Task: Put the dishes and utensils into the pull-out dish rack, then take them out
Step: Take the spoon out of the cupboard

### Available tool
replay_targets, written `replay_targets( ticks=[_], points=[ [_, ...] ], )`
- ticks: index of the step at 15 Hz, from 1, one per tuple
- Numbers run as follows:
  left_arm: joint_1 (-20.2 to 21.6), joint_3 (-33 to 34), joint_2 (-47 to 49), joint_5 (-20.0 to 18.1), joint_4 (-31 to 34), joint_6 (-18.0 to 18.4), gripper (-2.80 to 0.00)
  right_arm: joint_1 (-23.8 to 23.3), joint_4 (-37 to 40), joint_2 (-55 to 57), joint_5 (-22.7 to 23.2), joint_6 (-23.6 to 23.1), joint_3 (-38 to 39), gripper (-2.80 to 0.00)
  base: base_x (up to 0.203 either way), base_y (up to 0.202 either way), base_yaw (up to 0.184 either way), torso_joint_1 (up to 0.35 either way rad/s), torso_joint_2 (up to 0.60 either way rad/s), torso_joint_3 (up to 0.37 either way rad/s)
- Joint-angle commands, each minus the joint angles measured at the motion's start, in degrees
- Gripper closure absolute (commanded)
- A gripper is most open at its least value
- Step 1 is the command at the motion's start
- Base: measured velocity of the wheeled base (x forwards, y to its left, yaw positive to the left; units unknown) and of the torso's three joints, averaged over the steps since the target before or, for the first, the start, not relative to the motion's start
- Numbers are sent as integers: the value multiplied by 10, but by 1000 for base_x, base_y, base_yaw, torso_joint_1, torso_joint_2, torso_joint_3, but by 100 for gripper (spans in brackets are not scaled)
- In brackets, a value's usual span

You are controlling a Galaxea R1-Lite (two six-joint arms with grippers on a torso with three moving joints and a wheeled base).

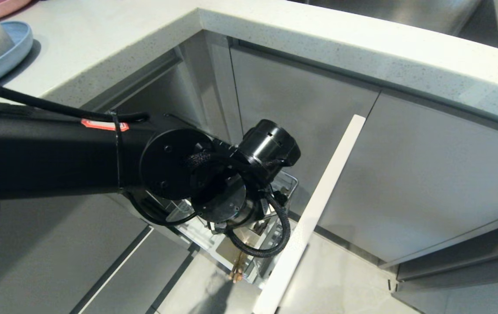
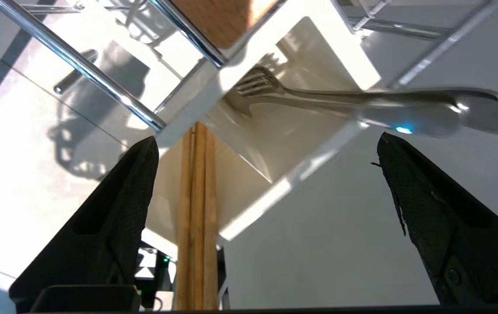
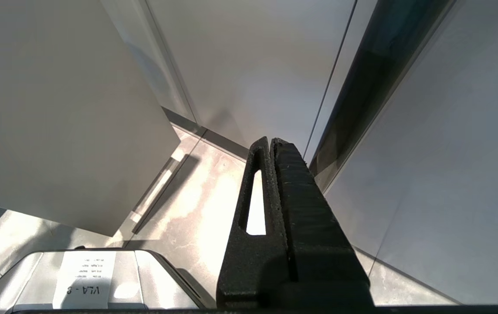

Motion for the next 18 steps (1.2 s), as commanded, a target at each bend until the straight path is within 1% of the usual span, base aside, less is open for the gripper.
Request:
replay_targets(
  ticks=[1, 4, 6, 7, 12, 14, 18],
  points=[
    [-9, -1, -16, -6, 1, -4, -280, 0, 0, -2, 0, 0, 1, 0, 0, 0, 0, 0, 0, 0],
    [-18, -1, -30, -24, 0, -5, -280, 0, 0, -2, 0, 0, 1, 0, 0, 0, 0, 0, 0, 0],
    [-20, -1, -33, -48, -6, -8, -280, 0, 0, -2, 0, 0, 1, 0, 0, 0, 0, 0, 0, 0],
    [-20, 1, -33, -53, -17, -13, -280, 0, 0, -2, 0, 0, 1, 0, 0, 0, 0, 0, 0, 0],
    [-4, 15, -7, -56, -79, -17, -280, 0, -1, -2, 0, 0, 1, 0, 0, 0, 0, 0, 0, 0],
    [-1, 17, 4, -57, -84, -17, -280, 0, 0, -2, 0, 0, 1, 0, 0, 0, 0, 0, 0, 0],
    [0, 17, 12, -71, -83, -16, -280, 0, 0, -2, 0, 0, 1, 0, 0, 0, 0, 0, 0, 0]
  ],
)
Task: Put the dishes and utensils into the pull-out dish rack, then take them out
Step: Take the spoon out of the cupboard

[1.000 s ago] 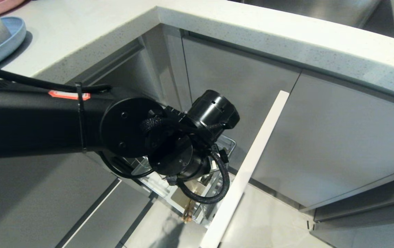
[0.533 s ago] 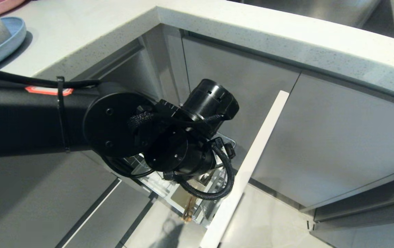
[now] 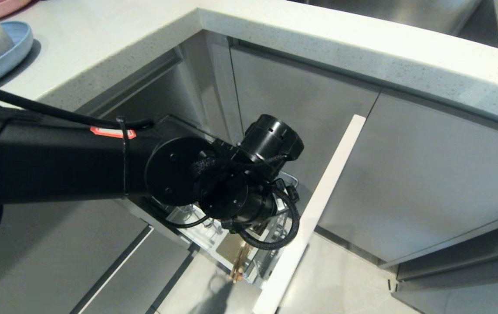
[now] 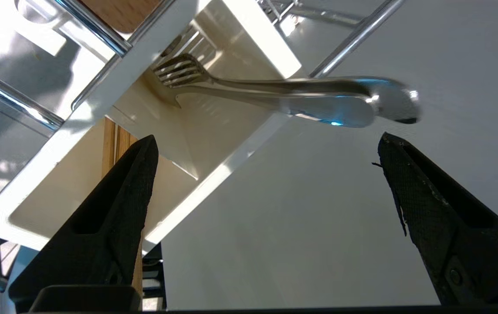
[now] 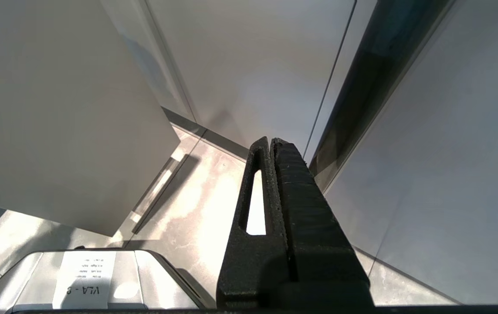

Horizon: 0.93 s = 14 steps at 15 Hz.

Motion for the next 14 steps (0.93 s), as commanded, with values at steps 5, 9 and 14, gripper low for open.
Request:
replay_targets(
  ticks=[5, 9, 14],
  points=[
    [8, 1, 9, 5, 4, 1, -280, 0, 0, -2, 0, 0, 1, 0, 0, 0, 0, 0, 0, 0],
    [13, 2, 10, 8, 5, 2, -280, 0, -1, -2, 0, 0, 1, 0, 0, 0, 0, 0, 0, 0],
    [14, 4, 14, 17, 8, 7, -280, 0, 0, -2, 0, 0, 1, 0, 0, 0, 0, 0, 0, 0]
  ],
)
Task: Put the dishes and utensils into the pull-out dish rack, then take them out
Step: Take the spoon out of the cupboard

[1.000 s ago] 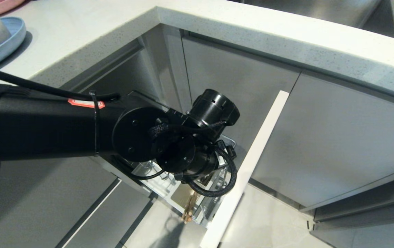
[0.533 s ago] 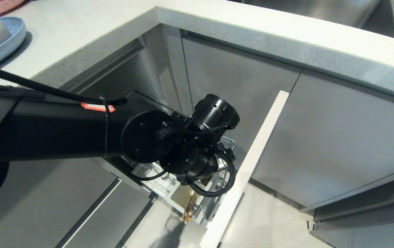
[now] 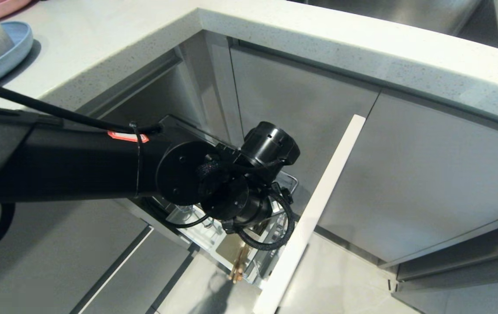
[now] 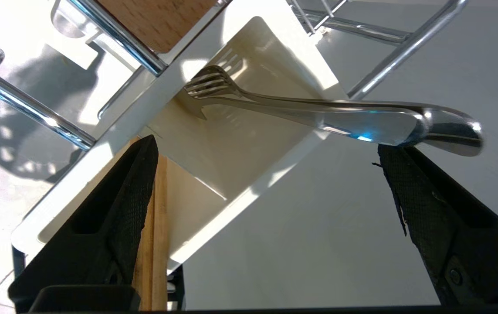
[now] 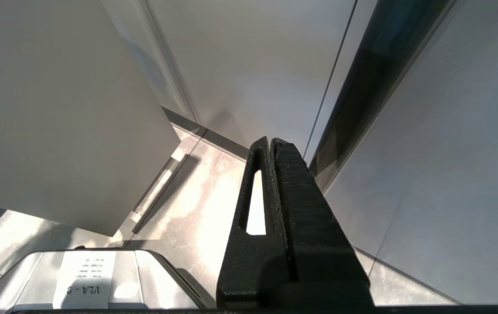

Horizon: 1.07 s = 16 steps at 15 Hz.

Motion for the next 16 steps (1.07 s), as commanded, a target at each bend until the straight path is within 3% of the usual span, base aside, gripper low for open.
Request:
replay_targets(
  ticks=[1, 9, 16],
  points=[
    [0, 2, 1, 3, 2, -3, -280, 0, 0, -2, 0, 0, 1, 0, 0, 0, 0, 0, 0, 0],
    [4, 1, 1, 66, 22, 6, -280, 0, 0, -2, 0, 0, 1, 0, 0, 0, 0, 0, 0, 0],
    [2, -3, 1, 79, 39, 6, -280, 0, 0, -2, 0, 0, 1, 0, 0, 0, 0, 0, 0, 0]
  ],
)
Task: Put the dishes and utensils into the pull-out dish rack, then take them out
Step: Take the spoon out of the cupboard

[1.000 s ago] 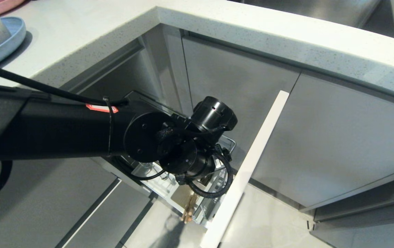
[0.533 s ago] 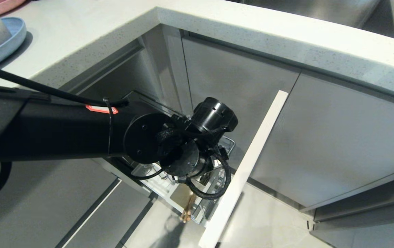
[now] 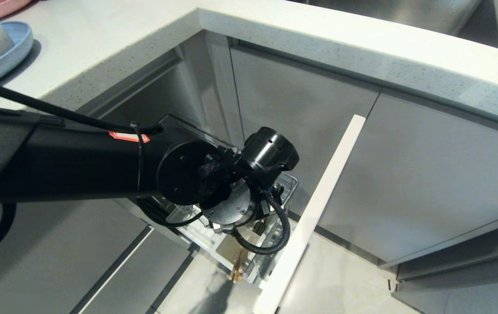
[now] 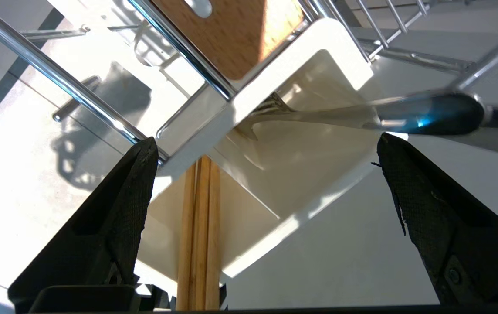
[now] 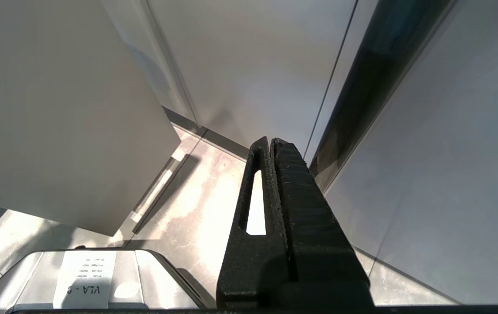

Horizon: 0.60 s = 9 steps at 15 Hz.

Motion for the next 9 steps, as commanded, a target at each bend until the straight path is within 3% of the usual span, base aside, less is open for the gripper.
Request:
replay_targets(
  ticks=[1, 9],
  points=[
    [0, -1, -1, 2, 1, -3, -280, 0, -1, -2, 0, 0, 1, 0, 0, 0, 0, 0, 0, 0],
    [-2, -2, -14, 14, -17, -8, -280, 0, -1, -2, 0, 0, 1, 0, 0, 0, 0, 0, 0, 0]
  ],
)
